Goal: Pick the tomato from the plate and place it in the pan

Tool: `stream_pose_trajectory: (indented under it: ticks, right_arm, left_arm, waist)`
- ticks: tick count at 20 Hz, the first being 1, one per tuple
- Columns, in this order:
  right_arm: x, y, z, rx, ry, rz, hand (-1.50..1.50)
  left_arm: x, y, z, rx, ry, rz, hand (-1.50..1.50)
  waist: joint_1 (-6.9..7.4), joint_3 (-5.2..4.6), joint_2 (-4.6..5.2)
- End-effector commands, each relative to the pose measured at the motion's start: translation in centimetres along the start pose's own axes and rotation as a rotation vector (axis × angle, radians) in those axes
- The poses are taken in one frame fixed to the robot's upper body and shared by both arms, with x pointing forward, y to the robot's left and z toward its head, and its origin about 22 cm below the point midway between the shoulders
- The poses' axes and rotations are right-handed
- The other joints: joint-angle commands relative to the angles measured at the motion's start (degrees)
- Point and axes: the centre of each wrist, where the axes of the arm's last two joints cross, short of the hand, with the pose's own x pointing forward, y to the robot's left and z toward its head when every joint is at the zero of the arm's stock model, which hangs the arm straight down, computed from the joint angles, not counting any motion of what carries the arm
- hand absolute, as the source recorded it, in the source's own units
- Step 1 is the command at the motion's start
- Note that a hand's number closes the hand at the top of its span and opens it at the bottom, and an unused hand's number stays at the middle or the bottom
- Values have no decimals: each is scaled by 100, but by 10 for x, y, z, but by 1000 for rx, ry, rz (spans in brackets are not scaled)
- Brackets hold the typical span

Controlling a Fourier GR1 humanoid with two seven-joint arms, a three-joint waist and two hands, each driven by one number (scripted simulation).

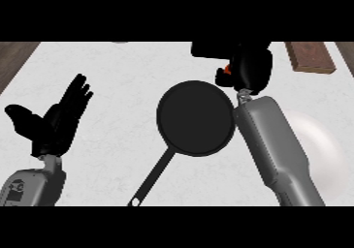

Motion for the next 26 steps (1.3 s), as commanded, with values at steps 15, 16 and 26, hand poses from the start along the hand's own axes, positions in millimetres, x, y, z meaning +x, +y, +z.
stream_pose_trajectory:
  ticks: [15,16,26]
  right_arm:
    - [96,-40,32,-168,454,64,150]
    - [86,-24,47,-147,434,37,150]
    - [57,30,53,-68,365,-14,150]
  left_arm:
    - [1,-4,-2,1,-22,10,0]
    - [-3,-9,-3,33,-22,16,0]
    - [5,10,-14,55,-26,7,0]
  waist:
    - [-98,78,150]
    - [-192,83,142]
    - [-349,87,209]
